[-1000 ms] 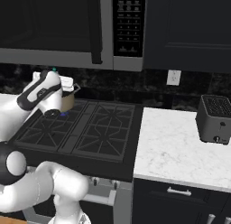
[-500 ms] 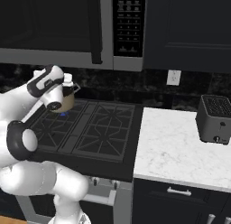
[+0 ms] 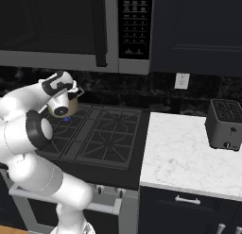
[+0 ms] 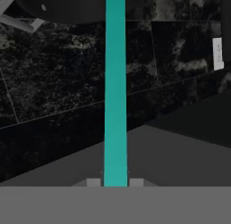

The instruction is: Put the squash and lemon wedge in the pot. Retrieve the spatula and lightly stir the vegetables in the pot.

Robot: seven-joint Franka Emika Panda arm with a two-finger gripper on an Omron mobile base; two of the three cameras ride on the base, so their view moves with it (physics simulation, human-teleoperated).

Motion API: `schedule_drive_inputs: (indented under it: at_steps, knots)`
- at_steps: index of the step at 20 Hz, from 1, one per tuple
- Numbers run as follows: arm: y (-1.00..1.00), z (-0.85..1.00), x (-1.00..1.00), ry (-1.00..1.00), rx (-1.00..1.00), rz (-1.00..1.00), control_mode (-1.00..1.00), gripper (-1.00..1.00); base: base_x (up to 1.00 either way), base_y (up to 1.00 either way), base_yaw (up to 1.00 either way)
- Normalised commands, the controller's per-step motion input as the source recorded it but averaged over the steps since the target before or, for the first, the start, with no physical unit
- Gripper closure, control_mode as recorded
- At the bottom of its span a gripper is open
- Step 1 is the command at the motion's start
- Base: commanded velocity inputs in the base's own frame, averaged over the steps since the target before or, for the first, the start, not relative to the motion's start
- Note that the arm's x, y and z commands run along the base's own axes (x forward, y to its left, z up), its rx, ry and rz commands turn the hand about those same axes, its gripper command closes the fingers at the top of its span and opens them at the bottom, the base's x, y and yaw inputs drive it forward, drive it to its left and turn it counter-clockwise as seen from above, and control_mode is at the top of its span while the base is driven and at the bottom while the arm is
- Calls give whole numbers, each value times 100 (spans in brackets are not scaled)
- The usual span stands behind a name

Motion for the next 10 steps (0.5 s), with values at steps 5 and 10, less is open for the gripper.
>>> schedule_drive_inputs:
  at_steps: [5, 10]
  knots:
    - [57, -33, 28, 0, 0, -5, -100, 100, 0, 0, 0]
    - [19, -11, 2, -2, 12, -6, -100, 100, 0, 0, 0]
